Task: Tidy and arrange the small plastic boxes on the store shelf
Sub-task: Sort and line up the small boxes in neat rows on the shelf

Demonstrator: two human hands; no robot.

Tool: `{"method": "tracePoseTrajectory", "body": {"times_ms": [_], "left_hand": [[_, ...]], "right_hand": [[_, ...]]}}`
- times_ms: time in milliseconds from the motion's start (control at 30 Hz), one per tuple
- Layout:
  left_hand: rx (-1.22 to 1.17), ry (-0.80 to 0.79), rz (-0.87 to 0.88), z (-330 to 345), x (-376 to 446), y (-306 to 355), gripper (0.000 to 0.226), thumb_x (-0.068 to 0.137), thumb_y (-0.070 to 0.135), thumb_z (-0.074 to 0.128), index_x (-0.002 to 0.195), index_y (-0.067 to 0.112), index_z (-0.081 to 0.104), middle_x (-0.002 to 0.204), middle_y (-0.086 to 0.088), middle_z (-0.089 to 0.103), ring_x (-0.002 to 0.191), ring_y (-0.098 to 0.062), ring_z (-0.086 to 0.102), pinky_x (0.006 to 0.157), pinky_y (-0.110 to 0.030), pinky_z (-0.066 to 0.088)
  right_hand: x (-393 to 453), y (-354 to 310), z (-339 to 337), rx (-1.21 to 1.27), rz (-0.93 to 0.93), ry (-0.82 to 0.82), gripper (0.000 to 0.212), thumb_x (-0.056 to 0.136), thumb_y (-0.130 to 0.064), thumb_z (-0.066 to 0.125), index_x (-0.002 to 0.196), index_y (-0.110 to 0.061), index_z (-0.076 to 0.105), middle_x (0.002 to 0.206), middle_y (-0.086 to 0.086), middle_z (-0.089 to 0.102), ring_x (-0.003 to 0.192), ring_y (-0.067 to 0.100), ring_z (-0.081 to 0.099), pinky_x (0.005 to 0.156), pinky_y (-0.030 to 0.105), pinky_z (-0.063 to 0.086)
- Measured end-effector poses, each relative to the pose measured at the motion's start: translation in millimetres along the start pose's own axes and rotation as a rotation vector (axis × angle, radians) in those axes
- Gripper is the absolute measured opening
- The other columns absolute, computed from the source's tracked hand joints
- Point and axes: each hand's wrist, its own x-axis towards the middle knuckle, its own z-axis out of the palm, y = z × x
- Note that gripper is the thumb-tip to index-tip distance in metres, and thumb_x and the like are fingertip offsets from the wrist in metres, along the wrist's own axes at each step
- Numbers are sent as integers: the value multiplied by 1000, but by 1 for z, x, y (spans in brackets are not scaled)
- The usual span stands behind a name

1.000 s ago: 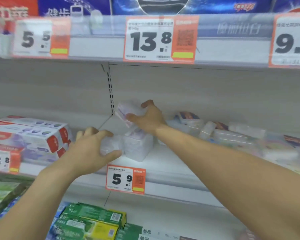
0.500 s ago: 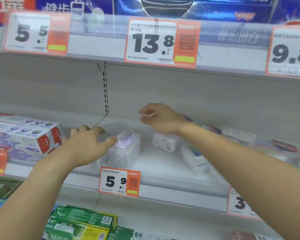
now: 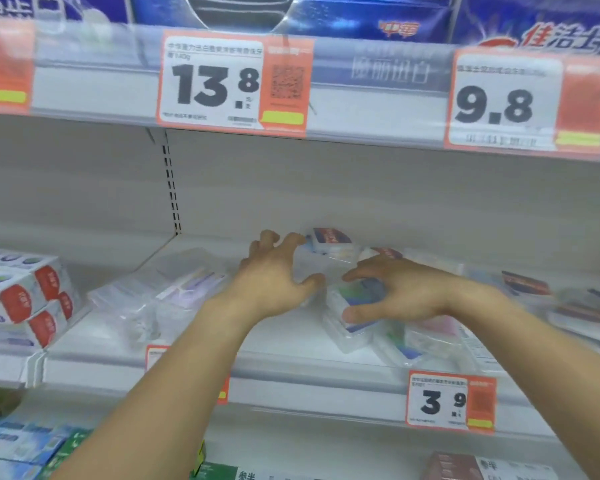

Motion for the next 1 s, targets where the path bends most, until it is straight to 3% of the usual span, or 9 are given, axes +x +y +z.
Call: {"method": "tracePoseTrajectory", "body": {"times_ms": [133,233,333,433,533,667,767,867,1000], "left_hand": [[46,-43,-135,27,23,7,76,76,59,66,141,36,32,133,-8,39,126,-29,39,101,-41,40],[-36,52,-170,22,27,6,52,72,46,75,119,29,61,116,-1,59,104,-20,62,84,-25,47],[-551,127,-168,-8,27,8,23,75,40,67,89,23,73,89,-1,72,67,-17,68,67,-28,53],[-1131,-10,-201,-33,19,18,32,89,37,46,93,14,68,90,-16,70,77,-24,67,66,-33,55],[-1274,-185,-186,-39,4,29,45,98,35,30,97,12,68,91,-8,74,82,-19,70,68,-28,56],[-848,37,-171,-43,1,19,33,98,36,42,103,14,66,101,-5,72,93,-21,66,79,-31,51],[-249,275,-75,-62,-3,-17,21,94,36,55,108,23,63,104,8,65,97,-12,59,78,-20,44],[137,64,-212,-74,-14,-60,57,78,67,51,125,36,55,137,3,51,126,-23,46,105,-38,37],[152,-235,-460,-75,-30,-86,88,62,91,33,138,47,42,155,0,32,142,-28,29,115,-42,24]], "right_hand": [[-11,24,6,28,-21,103,77,74,-48,67,145,-45,38,156,-20,32,141,3,29,104,18,25],[-20,35,8,24,-41,146,78,79,-38,66,148,-47,30,158,-18,26,144,5,25,103,16,22],[-18,32,5,207,-100,341,71,78,-42,66,143,-48,37,147,-15,41,134,6,41,108,22,34],[-13,11,7,648,-155,425,71,79,-55,68,142,-48,36,131,-22,51,117,4,58,101,30,48],[-9,-17,19,1002,-233,308,75,78,-55,72,143,-46,36,137,-16,49,109,8,65,86,38,59],[1,-37,32,1330,-156,415,59,75,-24,86,125,-23,54,123,4,59,98,24,70,68,46,63],[12,-43,38,1000,-61,659,59,66,-31,89,110,-26,50,105,-14,58,87,16,67,72,29,57],[32,-59,42,660,9,732,62,66,-43,83,115,-29,47,111,-9,57,99,14,59,79,30,49],[82,-91,54,476,8,444,72,67,-55,76,129,-32,48,125,-2,50,115,18,55,88,30,46]]}}
